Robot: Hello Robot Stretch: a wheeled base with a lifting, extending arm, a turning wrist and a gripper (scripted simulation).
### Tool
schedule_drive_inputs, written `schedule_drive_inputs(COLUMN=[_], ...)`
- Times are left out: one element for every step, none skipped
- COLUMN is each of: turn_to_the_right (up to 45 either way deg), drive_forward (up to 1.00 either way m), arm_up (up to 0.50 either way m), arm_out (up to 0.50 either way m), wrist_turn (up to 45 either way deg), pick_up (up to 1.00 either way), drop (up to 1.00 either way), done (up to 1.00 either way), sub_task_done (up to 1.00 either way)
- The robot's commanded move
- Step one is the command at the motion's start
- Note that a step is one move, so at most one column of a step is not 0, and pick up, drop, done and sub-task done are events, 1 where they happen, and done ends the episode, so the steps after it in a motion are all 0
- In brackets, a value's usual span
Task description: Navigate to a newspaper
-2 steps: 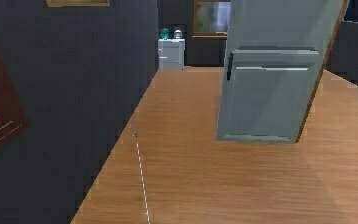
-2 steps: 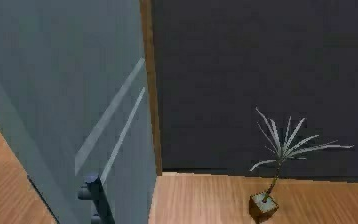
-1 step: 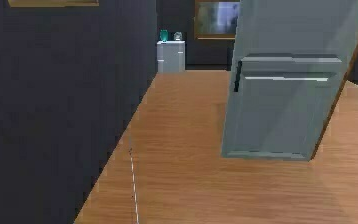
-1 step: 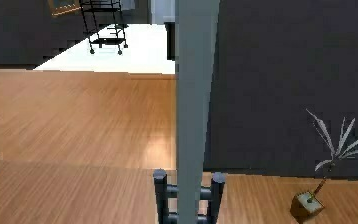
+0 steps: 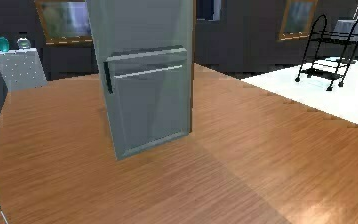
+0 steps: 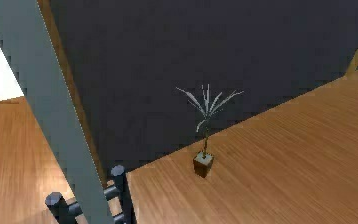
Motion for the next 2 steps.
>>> schedule_drive_inputs(turn_to_the_right=[0.0, 45.0], drive_forward=[0.40, 0.00], arm_up=[0.00, 0.00], arm_out=[0.00, 0.00], wrist_turn=[0.0, 0.0], pick_up=[0.00, 0.00], drop=[0.00, 0.00], done=[0.00, 0.00], sub_task_done=[0.00, 0.00])
